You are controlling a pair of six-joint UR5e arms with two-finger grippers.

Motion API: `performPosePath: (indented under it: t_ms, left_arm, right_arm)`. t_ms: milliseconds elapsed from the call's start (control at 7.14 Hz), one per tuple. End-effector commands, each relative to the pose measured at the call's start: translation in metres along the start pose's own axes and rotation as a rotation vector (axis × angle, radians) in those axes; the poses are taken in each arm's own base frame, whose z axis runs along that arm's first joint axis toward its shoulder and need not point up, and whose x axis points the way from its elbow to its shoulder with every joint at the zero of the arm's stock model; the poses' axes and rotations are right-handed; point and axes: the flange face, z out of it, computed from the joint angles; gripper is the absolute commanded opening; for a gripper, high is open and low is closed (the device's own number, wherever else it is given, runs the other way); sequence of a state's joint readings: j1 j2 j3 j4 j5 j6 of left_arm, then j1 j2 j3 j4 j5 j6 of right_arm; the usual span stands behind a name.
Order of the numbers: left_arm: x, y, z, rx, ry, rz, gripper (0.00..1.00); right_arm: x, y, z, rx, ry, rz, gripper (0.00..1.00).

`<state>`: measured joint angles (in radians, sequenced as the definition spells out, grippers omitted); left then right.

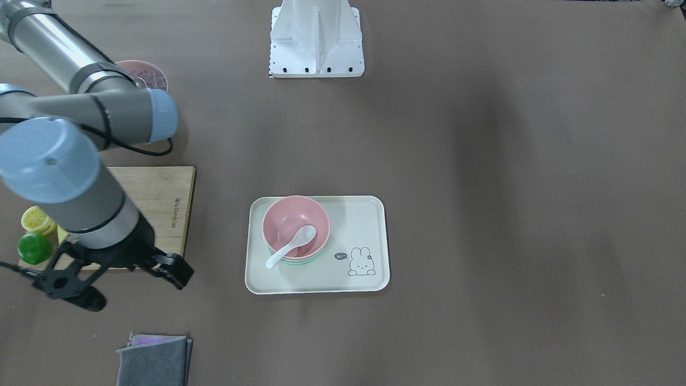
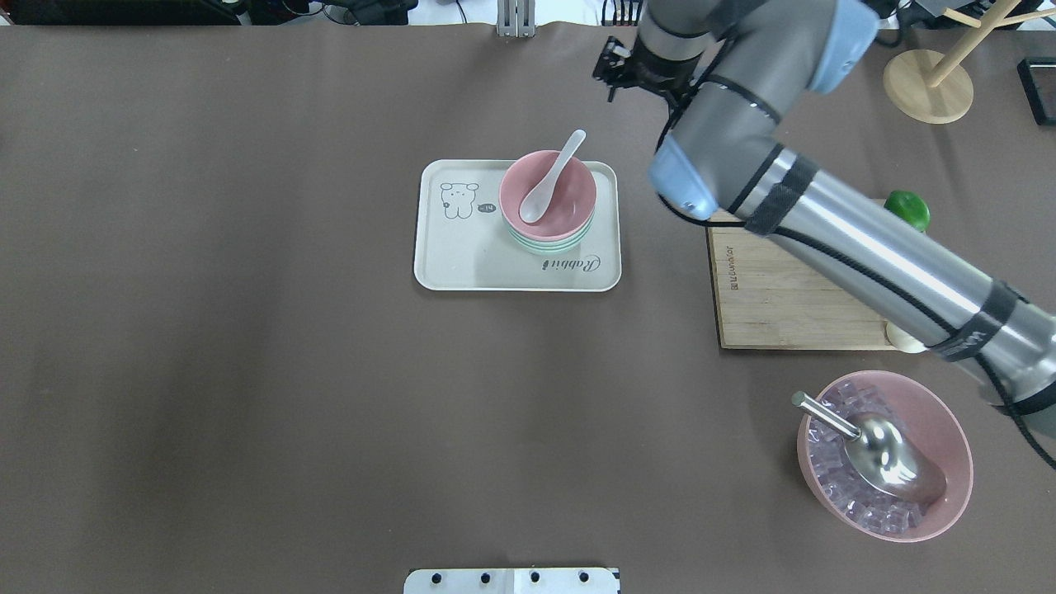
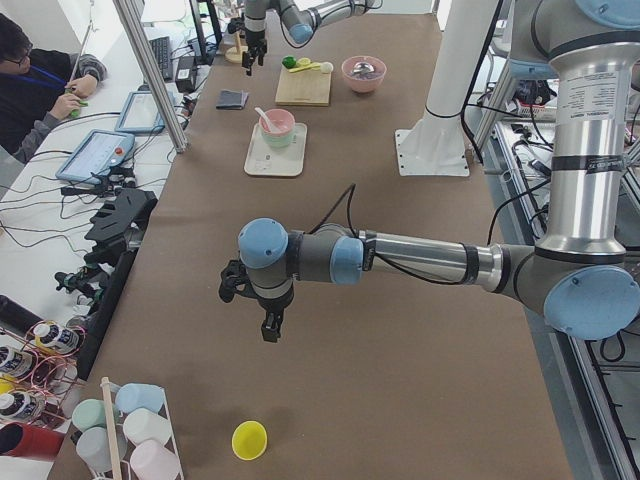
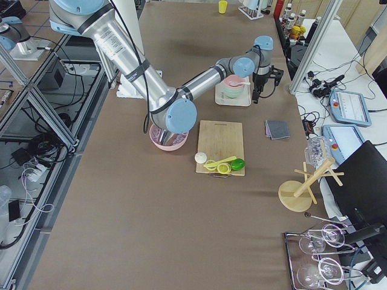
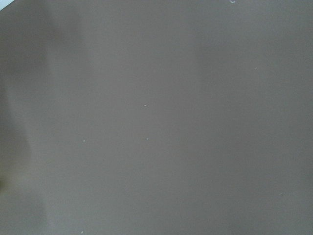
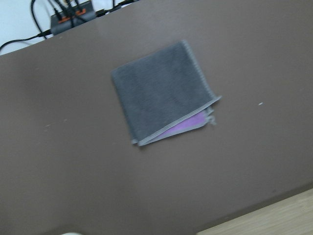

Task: Stack pink bowl on green and place spoon

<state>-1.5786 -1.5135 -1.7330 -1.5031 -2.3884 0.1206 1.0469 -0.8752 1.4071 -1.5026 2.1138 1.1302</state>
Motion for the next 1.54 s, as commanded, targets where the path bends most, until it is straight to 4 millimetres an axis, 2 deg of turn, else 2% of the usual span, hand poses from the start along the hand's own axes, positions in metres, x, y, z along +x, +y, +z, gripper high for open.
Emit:
performPosePath:
  t_ms: [0,140,280,420,561,701,841,981,1121,1401]
  left_arm:
    - [-0.015,0.024,-0.007,0.008,-0.005,0.008,0.99]
    - [-0.014,0.023,-0.009,0.011,-0.004,0.009,0.99]
    - [-0.015,0.026,-0.007,0.008,-0.005,0.006,0.99]
    - [-0.015,0.024,-0.007,0.006,-0.003,0.002,0.99]
    - [-0.012,0.022,-0.01,0.012,-0.004,0.006,0.99]
    - [-0.011,0.019,-0.01,0.005,-0.003,-0.001,0.99]
    - [-0.007,0.017,-0.013,0.011,-0.004,0.006,1.0]
    - [-0.003,0.016,-0.014,0.011,-0.003,0.013,1.0]
    - [-0.001,0.012,-0.016,0.016,-0.001,-0.007,1.0]
    - [0.003,0.014,-0.019,0.022,-0.004,-0.018,1.0]
  right_arm:
    - [0.152,-0.055,-0.019,-0.009,0.024,-0.134,1.0]
    - [0.224,-0.072,-0.021,-0.021,0.04,-0.197,1.0]
    - [0.295,-0.079,-0.021,-0.072,0.011,-0.277,1.0]
    - [0.375,-0.079,-0.024,-0.086,0.014,-0.29,1.0]
    - [0.444,-0.062,-0.017,-0.107,0.029,-0.364,1.0]
    - [0.5,-0.041,-0.015,-0.125,0.038,-0.396,1.0]
    - [0.548,-0.004,-0.032,-0.108,0.041,-0.397,1.0]
    - [0.559,0.035,-0.044,-0.102,0.045,-0.39,1.0]
    - [0.559,0.048,-0.05,-0.102,0.042,-0.383,1.0]
    - [0.557,0.047,-0.051,-0.098,0.046,-0.384,1.0]
